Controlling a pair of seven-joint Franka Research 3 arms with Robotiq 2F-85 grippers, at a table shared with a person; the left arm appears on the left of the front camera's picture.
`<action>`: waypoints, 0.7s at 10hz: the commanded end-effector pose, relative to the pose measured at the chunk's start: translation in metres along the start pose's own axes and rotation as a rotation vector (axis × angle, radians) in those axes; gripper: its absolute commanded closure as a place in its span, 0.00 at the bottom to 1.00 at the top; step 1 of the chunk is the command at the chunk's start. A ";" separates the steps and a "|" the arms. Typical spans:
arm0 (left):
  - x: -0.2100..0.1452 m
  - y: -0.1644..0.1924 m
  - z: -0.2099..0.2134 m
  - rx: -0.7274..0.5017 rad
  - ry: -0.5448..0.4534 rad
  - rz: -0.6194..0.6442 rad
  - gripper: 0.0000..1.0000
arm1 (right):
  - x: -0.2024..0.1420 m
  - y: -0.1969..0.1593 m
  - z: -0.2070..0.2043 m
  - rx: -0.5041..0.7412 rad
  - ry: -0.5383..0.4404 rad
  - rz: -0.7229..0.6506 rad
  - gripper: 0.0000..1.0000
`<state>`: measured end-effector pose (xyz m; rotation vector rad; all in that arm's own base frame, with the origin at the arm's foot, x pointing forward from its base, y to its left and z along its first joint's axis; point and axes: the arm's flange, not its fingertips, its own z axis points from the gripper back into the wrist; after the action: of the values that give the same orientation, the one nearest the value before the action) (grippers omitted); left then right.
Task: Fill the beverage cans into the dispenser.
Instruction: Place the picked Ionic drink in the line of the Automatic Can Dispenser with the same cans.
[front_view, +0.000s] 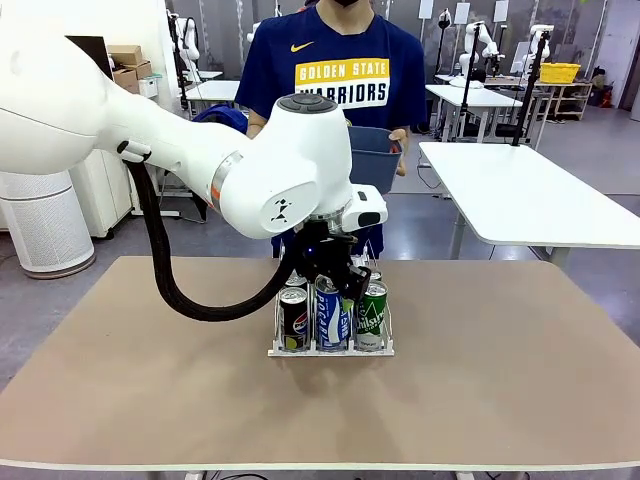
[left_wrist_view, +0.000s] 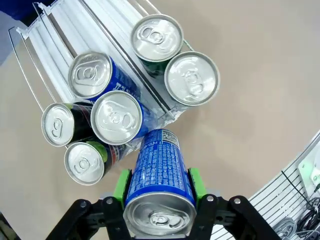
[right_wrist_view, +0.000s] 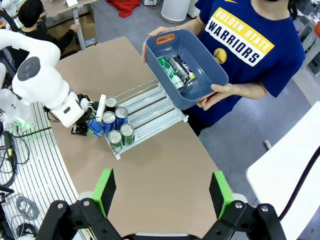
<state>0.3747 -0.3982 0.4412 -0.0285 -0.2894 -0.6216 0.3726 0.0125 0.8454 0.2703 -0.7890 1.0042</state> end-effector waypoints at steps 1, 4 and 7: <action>0.018 0.015 -0.007 0.047 -0.050 0.046 0.42 | 0.000 0.000 0.001 0.000 -0.004 -0.001 0.00; 0.029 0.029 -0.017 0.038 -0.085 0.066 0.42 | 0.000 0.000 0.001 0.000 -0.004 -0.001 0.00; 0.039 0.033 -0.030 0.037 -0.061 0.069 0.42 | 0.000 0.000 0.001 0.000 -0.004 -0.001 0.00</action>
<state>0.4141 -0.3939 0.4257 -0.0536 -0.3064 -0.5634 0.3726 0.0125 0.8455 0.2703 -0.7890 1.0042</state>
